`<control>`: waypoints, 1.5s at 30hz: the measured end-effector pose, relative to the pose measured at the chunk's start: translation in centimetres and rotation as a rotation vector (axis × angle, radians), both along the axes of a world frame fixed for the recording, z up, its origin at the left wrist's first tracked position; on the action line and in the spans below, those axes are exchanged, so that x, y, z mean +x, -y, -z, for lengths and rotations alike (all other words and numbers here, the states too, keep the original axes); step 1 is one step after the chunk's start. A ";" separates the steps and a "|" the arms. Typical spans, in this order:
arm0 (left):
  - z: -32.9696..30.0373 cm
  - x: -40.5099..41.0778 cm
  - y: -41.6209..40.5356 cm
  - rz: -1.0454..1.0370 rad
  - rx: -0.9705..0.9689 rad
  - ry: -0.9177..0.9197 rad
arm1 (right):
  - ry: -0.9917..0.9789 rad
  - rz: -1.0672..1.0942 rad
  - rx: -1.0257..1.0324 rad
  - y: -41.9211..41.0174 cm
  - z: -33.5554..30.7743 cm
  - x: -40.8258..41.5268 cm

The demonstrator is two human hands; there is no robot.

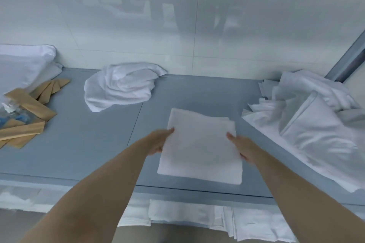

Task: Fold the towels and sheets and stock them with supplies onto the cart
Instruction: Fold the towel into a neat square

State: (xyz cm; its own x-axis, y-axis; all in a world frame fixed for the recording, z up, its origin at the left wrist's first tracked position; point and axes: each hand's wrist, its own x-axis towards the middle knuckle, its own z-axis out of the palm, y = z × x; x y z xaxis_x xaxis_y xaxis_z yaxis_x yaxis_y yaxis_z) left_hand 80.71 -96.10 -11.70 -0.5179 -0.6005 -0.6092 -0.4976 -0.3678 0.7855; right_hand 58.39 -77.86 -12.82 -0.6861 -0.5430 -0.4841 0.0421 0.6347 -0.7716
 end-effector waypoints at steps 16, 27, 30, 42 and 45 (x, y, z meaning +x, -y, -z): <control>3.9 0.8 1.1 -0.102 -0.020 -0.069 | 0.038 0.137 -0.071 0.1 3.4 -0.7; 3.1 -1.1 -3.5 0.365 -1.280 0.167 | -0.766 -0.079 0.028 -0.1 2.3 4.0; 4.8 -2.8 -6.1 0.660 -1.322 0.270 | -0.905 -0.454 0.045 1.4 3.3 8.3; 7.9 -2.9 -6.4 0.525 -1.129 0.544 | -0.923 -0.418 0.380 1.3 7.0 7.2; 7.5 -3.1 -6.0 0.485 -1.110 0.560 | -0.891 -0.354 0.381 1.2 6.8 6.5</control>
State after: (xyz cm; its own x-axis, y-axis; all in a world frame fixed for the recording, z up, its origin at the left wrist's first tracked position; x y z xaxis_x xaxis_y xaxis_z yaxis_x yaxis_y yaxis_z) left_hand 77.60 -90.12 -19.21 -0.6612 -0.7405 -0.1203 -0.7468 0.6343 0.1998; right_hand 64.89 -79.02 -19.65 -0.7107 -0.7009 -0.0604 -0.6836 0.7083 -0.1762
